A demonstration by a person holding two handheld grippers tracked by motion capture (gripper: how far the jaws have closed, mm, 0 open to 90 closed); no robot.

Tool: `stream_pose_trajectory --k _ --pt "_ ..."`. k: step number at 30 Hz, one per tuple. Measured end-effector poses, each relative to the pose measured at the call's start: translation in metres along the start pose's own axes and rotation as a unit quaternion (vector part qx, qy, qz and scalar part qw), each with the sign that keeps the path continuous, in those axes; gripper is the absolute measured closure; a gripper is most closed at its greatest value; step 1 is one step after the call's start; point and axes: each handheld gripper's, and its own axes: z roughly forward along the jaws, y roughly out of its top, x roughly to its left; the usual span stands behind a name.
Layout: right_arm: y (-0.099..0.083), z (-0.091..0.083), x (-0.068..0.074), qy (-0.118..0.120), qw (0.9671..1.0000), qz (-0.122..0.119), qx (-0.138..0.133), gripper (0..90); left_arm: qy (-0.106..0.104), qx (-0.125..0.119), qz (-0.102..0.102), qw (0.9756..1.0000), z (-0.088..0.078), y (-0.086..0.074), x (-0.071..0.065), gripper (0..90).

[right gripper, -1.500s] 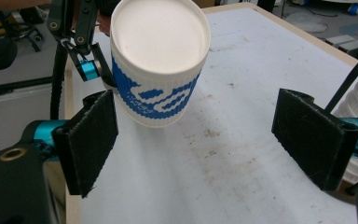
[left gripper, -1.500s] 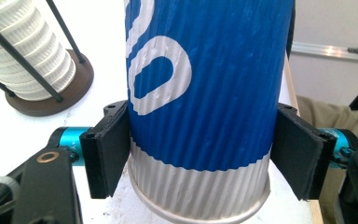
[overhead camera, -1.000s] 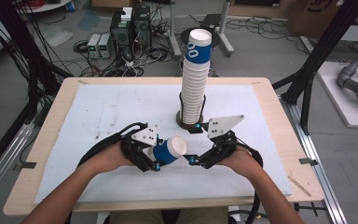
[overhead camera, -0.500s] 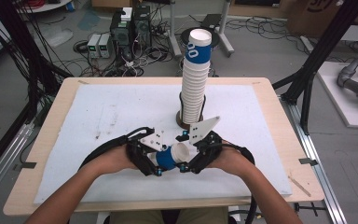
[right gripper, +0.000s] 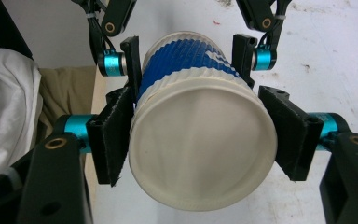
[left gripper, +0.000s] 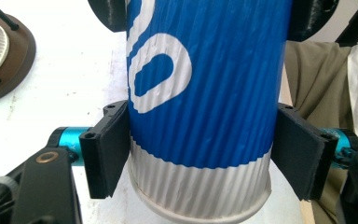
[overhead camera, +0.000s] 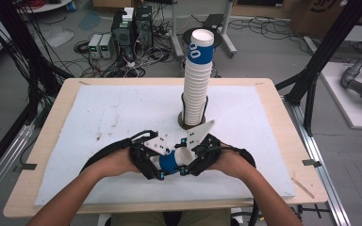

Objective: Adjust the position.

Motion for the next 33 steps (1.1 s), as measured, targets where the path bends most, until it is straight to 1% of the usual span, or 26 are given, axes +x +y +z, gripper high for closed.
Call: stream_pose_trajectory --k 1,2,3,5,6,10,11,13,14,16,18,19,20,21,22,23,24,25,26,27,28,29,30,31,32,33 --pt "0.000 0.000 0.000 0.002 1.0000 0.004 0.002 30.5 0.000 -0.005 -0.004 1.0000 0.000 -0.001 0.000 24.1" --pt "-0.001 0.000 -0.001 0.002 1.0000 0.005 0.002 30.4 -0.002 -0.008 -0.004 1.0000 0.000 -0.001 0.000 23.2" --pt "-0.001 -0.001 -0.001 0.005 1.0000 0.008 0.000 30.4 -0.004 -0.020 -0.005 0.9998 0.000 -0.003 0.000 22.3" --pt "-0.002 -0.001 -0.002 0.011 0.9998 0.014 -0.001 30.3 -0.007 -0.044 -0.018 0.9988 -0.001 -0.006 0.000 20.4" --pt "-0.003 -0.002 -0.002 0.008 0.9999 0.014 -0.002 30.4 -0.006 -0.054 -0.025 0.9982 -0.001 -0.008 0.000 19.0" --pt "-0.008 -0.003 -0.004 0.011 0.9995 0.027 -0.014 30.4 0.001 -0.077 -0.034 0.9964 -0.001 -0.017 0.000 18.9" --pt "-0.009 -0.004 -0.005 0.010 0.9994 0.031 -0.016 30.4 0.002 -0.085 -0.034 0.9958 -0.002 -0.020 0.001 18.2" --pt "-0.012 -0.005 -0.005 0.012 0.9990 0.035 -0.022 30.4 0.001 -0.112 -0.041 0.9929 -0.005 -0.026 0.001 19.8" --pt "-0.013 -0.005 -0.005 0.012 0.9989 0.038 -0.025 30.4 0.002 -0.115 -0.043 0.9924 -0.005 -0.028 0.001 19.9" --pt "-0.014 -0.005 -0.005 0.012 0.9988 0.039 -0.026 30.4 0.004 -0.116 -0.051 0.9919 -0.005 -0.031 0.002 16.8" --pt "-0.016 -0.006 -0.006 0.013 0.9985 0.042 -0.033 30.4 0.004 -0.130 -0.053 0.9901 -0.006 -0.035 0.002 16.7" --pt "-0.016 -0.007 -0.006 0.016 0.9982 0.045 -0.037 30.4 0.005 -0.142 -0.056 0.9883 -0.007 -0.037 0.002 16.7" --pt "-0.017 -0.008 -0.006 0.015 0.9979 0.048 -0.042 30.4 0.006 -0.147 -0.058 0.9874 -0.008 -0.038 0.002 16.7" --pt "-0.018 -0.009 -0.007 0.014 0.9977 0.048 -0.046 30.4 0.008 -0.157 -0.064 0.9854 -0.008 -0.040 0.001 16.7" --pt "-0.019 -0.009 -0.007 0.013 0.9974 0.050 -0.050 30.4 0.010 -0.164 -0.065 0.9843 -0.009 -0.042 0.002 16.7" --pt "-0.021 -0.010 -0.007 0.014 0.9971 0.054 -0.052 30.4 0.013 -0.172 -0.070 0.9825 -0.010 -0.044 0.002 16.7" --pt "-0.022 -0.011 -0.008 0.012 0.9968 0.057 -0.055 30.4 0.013 -0.177 -0.073 0.9815 -0.011 -0.046 0.002 16.7" --pt "-0.024 -0.012 -0.008 0.011 0.9965 0.059 -0.059 30.4 0.014 -0.186 -0.079 0.9792 -0.011 -0.049 0.002 16.7" --pt "-0.026 -0.013 -0.008 0.009 0.9960 0.062 -0.063 30.4 0.010 -0.195 -0.086 0.9769 -0.012 -0.051 0.002 16.7" --pt "-0.028 -0.013 -0.008 0.010 0.9956 0.065 -0.067 30.4 0.008 -0.207 -0.093 0.9739 -0.012 -0.052 0.002 16.7" --pt "-0.030 -0.014 -0.008 0.008 0.9951 0.069 -0.070 30.4 0.009 -0.213 -0.095 0.9723 -0.013 -0.053 0.002 16.7" --pt "-0.033 -0.015 -0.009 0.008 0.9945 0.073 -0.075 30.4 0.009 -0.223 -0.100 0.9697 -0.014 -0.054 0.002 16.7" --pt "-0.035 -0.016 -0.009 0.005 0.9940 0.075 -0.079 30.4 0.012 -0.229 -0.098 0.9683 -0.015 -0.055 0.002 16.7" --pt "-0.037 -0.017 -0.009 0.004 0.9933 0.080 -0.083 30.4 0.018 -0.239 -0.098 0.9660 -0.017 -0.056 0.002 16.6" --pt "-0.039 -0.018 -0.009 0.004 0.9923 0.084 -0.091 30.4 0.019 -0.248 -0.104 0.9629 -0.017 -0.056 0.002 16.6" --pt "-0.040 -0.018 -0.009 0.003 0.9916 0.087 -0.096 30.4 0.020 -0.256 -0.104 0.9608 -0.017 -0.057 0.002 16.5"
